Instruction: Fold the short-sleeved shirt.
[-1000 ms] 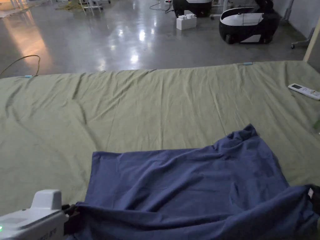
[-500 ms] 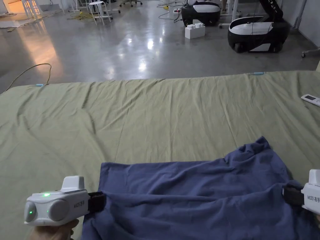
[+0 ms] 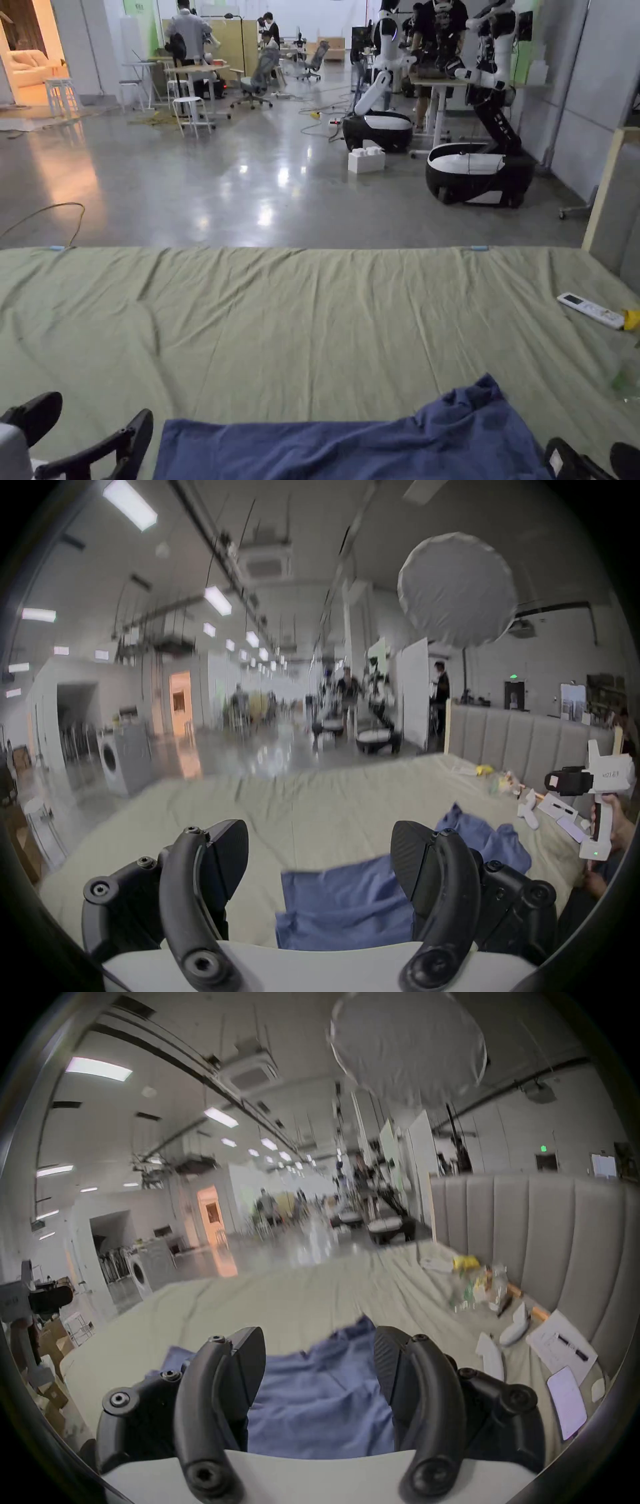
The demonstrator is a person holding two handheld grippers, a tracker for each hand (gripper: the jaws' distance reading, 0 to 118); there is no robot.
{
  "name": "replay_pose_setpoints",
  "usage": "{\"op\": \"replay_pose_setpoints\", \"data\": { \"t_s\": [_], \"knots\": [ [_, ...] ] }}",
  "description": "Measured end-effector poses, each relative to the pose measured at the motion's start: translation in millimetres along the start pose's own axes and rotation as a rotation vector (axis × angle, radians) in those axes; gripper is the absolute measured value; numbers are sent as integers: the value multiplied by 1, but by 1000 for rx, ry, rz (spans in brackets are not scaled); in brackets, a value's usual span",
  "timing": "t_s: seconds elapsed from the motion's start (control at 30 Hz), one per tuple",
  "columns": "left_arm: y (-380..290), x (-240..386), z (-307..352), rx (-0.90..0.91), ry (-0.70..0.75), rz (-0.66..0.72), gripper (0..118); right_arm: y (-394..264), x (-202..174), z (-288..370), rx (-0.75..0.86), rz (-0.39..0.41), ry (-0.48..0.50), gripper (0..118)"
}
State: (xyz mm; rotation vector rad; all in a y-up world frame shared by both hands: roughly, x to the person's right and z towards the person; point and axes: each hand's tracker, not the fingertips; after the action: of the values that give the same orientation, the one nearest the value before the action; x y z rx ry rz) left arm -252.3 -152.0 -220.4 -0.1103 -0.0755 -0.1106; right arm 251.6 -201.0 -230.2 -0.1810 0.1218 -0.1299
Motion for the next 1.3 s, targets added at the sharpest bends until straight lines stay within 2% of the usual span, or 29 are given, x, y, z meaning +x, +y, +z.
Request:
{"op": "replay_pose_setpoints", "data": {
  "t_s": [0.07,0.13,0.2,0.23,0.27,0.3,0.33,0.37,0.4,0.47,0.67,1.13,1.3],
  "knots": [
    [10,12,25,81,-6,-80,85,7,-19,24,57,68,-2,69],
    [13,20,40,103,-17,-102,83,13,-39,37,46,128,4,69],
    [12,27,51,83,0,-74,78,10,-53,48,5,107,57,68],
    [10,30,58,81,-10,-63,64,8,-59,53,-6,98,85,64],
    [9,33,62,77,-22,-43,49,6,-65,57,-26,77,82,56],
    [7,36,63,45,-33,-1,33,5,-70,61,-9,93,89,46],
    [3,39,65,11,-48,17,7,3,-75,64,-7,95,89,30],
    [-1,43,68,9,-37,22,4,1,-80,66,-7,98,88,17],
    [-3,45,72,14,-26,15,4,0,-81,67,-8,99,83,9],
    [-6,50,74,-15,-31,12,0,-1,-84,70,-4,96,91,1],
    [-2,45,75,9,-6,119,1,9,-89,73,27,114,95,0],
    [-8,44,77,-39,-41,126,1,6,-83,76,17,99,84,0],
    [-13,33,75,-57,-10,154,1,2,-80,76,4,92,80,0]
  ]
}}
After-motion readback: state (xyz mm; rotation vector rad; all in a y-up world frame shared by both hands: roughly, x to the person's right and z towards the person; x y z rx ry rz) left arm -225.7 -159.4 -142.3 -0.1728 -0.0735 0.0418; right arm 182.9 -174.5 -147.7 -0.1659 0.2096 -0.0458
